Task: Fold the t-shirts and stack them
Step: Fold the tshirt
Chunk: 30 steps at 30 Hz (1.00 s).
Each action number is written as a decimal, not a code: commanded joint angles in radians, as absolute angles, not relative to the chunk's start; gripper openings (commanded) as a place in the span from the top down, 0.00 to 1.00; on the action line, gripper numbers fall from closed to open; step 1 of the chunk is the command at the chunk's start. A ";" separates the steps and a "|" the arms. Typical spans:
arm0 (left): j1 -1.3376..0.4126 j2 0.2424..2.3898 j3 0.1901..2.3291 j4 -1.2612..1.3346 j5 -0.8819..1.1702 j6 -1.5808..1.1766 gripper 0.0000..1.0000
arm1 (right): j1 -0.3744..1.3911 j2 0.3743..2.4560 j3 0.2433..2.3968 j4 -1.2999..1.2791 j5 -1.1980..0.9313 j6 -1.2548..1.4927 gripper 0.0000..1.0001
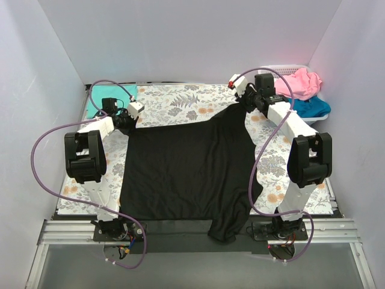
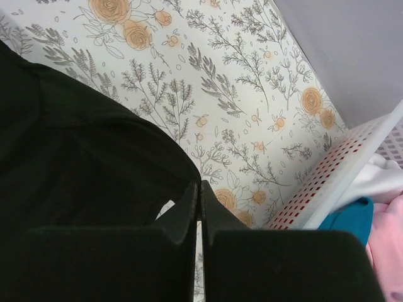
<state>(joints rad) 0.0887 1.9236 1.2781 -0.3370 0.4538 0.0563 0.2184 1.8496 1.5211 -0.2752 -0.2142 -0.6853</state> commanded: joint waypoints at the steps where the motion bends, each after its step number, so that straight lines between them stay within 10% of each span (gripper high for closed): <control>1: 0.095 1.806 1.230 -0.319 0.498 0.126 0.93 | 0.219 1.738 1.468 -0.287 -0.236 -0.704 0.99; 30: 0.124 1.465 0.868 -0.353 0.506 0.422 0.98 | 0.328 1.289 1.014 -0.514 -0.288 -0.634 0.99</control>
<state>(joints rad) 0.1162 1.5139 0.8787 -0.3370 0.4828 0.3813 0.3050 1.3132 1.0451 -0.4843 -0.2729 -0.6544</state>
